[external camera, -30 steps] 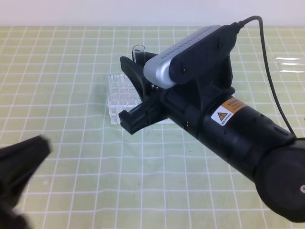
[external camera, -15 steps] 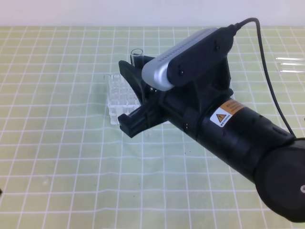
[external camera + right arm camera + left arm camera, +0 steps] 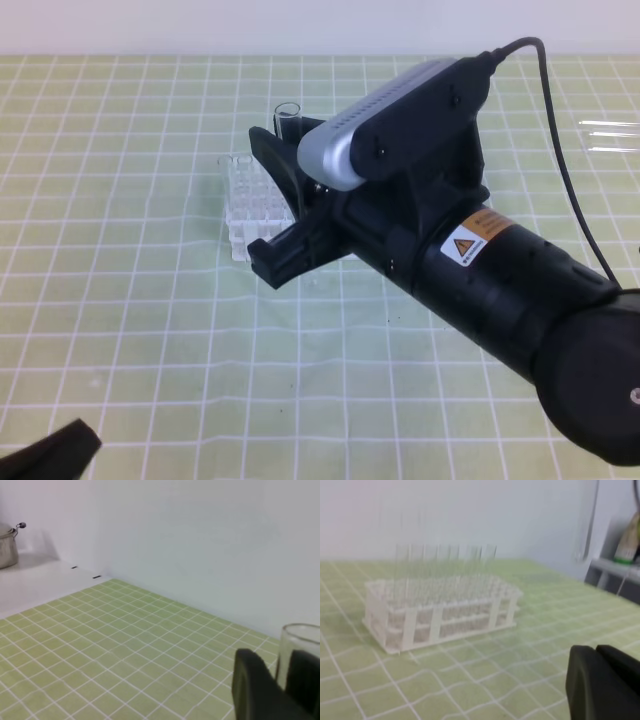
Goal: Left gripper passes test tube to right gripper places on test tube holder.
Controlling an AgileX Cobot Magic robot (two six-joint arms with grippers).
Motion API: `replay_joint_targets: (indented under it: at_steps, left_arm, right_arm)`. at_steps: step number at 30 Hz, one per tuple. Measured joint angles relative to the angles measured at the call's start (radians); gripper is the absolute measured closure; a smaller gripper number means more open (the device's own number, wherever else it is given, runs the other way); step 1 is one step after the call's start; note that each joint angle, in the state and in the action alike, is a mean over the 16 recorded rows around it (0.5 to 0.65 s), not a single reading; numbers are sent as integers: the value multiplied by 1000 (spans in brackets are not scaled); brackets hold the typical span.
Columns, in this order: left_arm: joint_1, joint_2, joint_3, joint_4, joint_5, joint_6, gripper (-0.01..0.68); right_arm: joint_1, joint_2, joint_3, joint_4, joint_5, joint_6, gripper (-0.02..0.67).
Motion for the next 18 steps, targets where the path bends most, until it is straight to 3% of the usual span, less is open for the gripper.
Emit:
replay_joint_targets:
  at_steps: [10, 18]
  left_arm:
    - [0, 3, 57, 4, -1, -1, 675]
    - [1, 6, 60, 5, 2, -1, 675]
  right_arm:
    - [-6, 0, 0, 12, -6, -21, 559]
    - [-76, 0, 0, 49, -24, -61, 559]
